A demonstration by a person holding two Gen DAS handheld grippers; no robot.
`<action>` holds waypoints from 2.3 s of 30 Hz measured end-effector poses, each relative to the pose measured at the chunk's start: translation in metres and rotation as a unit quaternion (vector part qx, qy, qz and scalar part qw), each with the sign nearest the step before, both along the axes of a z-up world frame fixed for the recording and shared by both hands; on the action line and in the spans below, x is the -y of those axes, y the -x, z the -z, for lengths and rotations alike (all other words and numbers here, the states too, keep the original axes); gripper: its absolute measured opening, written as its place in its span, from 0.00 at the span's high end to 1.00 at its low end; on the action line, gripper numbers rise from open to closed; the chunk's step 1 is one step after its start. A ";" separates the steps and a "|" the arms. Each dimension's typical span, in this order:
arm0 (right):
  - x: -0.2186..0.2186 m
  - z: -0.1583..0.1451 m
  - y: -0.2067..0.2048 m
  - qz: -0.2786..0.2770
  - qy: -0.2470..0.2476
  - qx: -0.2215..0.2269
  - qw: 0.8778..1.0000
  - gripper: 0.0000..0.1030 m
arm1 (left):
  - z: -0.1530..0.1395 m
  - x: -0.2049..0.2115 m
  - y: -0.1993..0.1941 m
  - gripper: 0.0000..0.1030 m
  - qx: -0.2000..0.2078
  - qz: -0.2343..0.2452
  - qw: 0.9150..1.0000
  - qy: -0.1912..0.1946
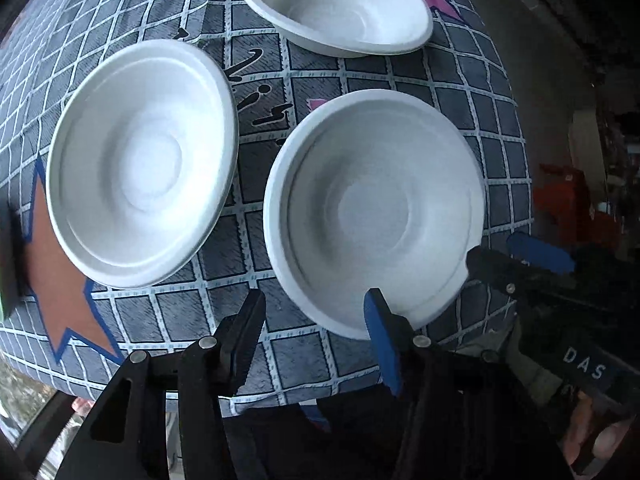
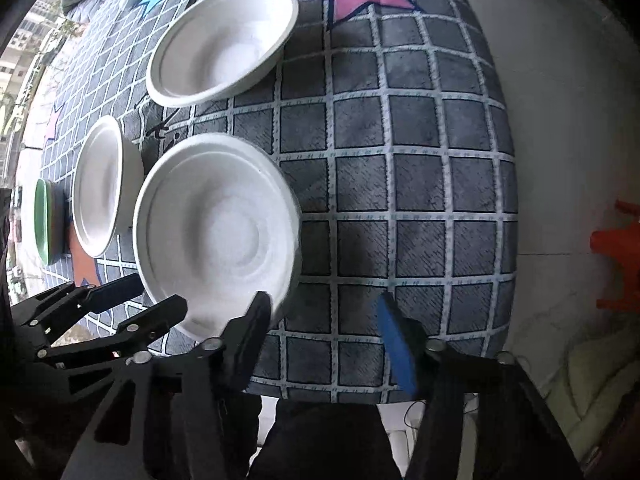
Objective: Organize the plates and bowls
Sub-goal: 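Move both grippers toward the rim of another white bowl, then close both grippers on the white bowl rim, then lift the bowl and lower it into the neighbouring white bowl, open both grippers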
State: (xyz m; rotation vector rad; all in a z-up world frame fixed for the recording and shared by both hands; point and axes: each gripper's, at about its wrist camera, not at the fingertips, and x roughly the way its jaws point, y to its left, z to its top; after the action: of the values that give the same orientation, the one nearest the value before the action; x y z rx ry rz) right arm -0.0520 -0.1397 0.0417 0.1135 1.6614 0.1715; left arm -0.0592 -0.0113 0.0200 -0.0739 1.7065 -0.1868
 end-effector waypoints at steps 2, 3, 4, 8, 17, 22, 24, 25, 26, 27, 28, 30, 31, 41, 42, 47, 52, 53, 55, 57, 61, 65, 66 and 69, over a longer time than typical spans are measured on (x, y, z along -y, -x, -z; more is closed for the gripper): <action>-0.002 0.002 -0.004 -0.003 -0.004 0.001 1.000 0.46 | 0.000 -0.005 -0.002 0.46 0.003 -0.011 1.000 -0.002; -0.003 0.003 -0.006 -0.004 -0.004 0.003 1.000 0.46 | 0.002 -0.006 -0.004 0.46 0.006 -0.018 1.000 -0.004; -0.004 0.004 -0.009 -0.004 -0.006 0.005 1.000 0.46 | 0.003 -0.008 -0.005 0.46 0.006 -0.021 1.000 -0.006; -0.007 0.010 -0.019 -0.002 -0.004 0.007 1.000 0.46 | 0.012 -0.013 -0.012 0.46 -0.002 -0.031 0.999 -0.012; -0.028 0.031 -0.027 -0.014 -0.008 -0.016 1.000 0.82 | 0.026 -0.008 -0.015 0.75 -0.011 -0.016 1.000 -0.006; -0.028 0.025 -0.026 -0.007 -0.009 -0.012 1.000 0.85 | 0.017 -0.003 -0.013 0.77 -0.011 -0.003 1.000 -0.006; -0.029 0.018 -0.026 -0.010 -0.008 -0.009 1.000 0.85 | 0.010 0.000 -0.013 0.77 -0.009 0.003 1.000 -0.006; -0.030 0.014 -0.025 -0.012 -0.006 -0.005 1.000 0.85 | 0.006 0.000 -0.013 0.77 -0.007 0.004 1.000 -0.006; -0.030 0.010 -0.026 -0.014 -0.005 -0.002 1.000 0.85 | 0.003 0.000 -0.014 0.77 -0.005 0.006 1.000 -0.006; -0.031 0.004 -0.027 -0.015 -0.006 0.002 1.000 0.85 | -0.002 0.000 -0.015 0.77 0.000 0.007 1.000 -0.006; -0.028 -0.001 -0.025 -0.015 -0.007 0.006 1.000 0.85 | -0.005 -0.001 -0.016 0.77 0.003 0.009 1.000 -0.005; -0.028 -0.011 -0.022 -0.017 -0.008 0.013 1.000 0.85 | -0.011 -0.001 -0.017 0.77 0.010 0.013 1.000 -0.005; -0.028 -0.012 -0.025 -0.018 -0.007 0.016 1.000 0.85 | -0.014 0.000 -0.017 0.77 0.014 0.017 1.000 -0.005; -0.037 -0.047 -0.013 -0.021 0.004 0.058 0.998 0.85 | -0.050 0.002 -0.016 0.77 0.053 0.029 0.998 0.001; -0.040 -0.050 -0.014 -0.022 0.004 0.062 0.998 0.85 | -0.054 0.000 -0.017 0.77 0.056 0.027 0.998 0.002; -0.063 -0.067 -0.016 -0.036 0.003 0.081 0.996 0.85 | -0.071 -0.021 -0.017 0.77 0.069 0.015 0.998 -0.002; -0.097 -0.079 -0.018 -0.059 -0.005 0.093 0.994 0.85 | -0.080 -0.060 -0.015 0.77 0.077 -0.009 0.997 -0.009; -0.103 -0.079 -0.021 -0.064 -0.008 0.095 0.993 0.85 | -0.080 -0.067 -0.016 0.77 0.078 -0.015 0.997 -0.010; -0.115 -0.080 -0.018 -0.075 -0.011 0.098 0.992 0.85 | -0.083 -0.085 -0.015 0.77 0.079 -0.026 0.996 -0.014; -0.131 -0.077 -0.020 -0.087 -0.013 0.100 0.991 0.85 | -0.082 -0.097 -0.014 0.77 0.077 -0.035 0.996 -0.018; -0.155 -0.072 -0.025 -0.100 -0.009 0.102 0.990 0.85 | -0.080 -0.120 -0.016 0.77 0.079 -0.050 0.995 -0.030; -0.173 -0.066 -0.033 -0.104 0.001 0.102 0.989 0.85 | -0.072 -0.137 -0.025 0.77 0.077 -0.059 0.995 -0.034; -0.176 -0.064 -0.035 -0.105 0.003 0.101 0.989 0.85 | -0.070 -0.140 -0.027 0.77 0.074 -0.060 0.995 -0.033; -0.180 -0.058 -0.040 -0.101 0.010 0.100 0.990 0.85 | -0.063 -0.142 -0.032 0.75 0.065 -0.057 0.996 -0.038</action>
State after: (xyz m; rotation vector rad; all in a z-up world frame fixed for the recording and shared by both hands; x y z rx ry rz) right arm -0.0118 0.0401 0.1000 -0.0853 1.4718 0.3099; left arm -0.0269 0.1310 0.0835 -0.1001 1.5723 -0.0419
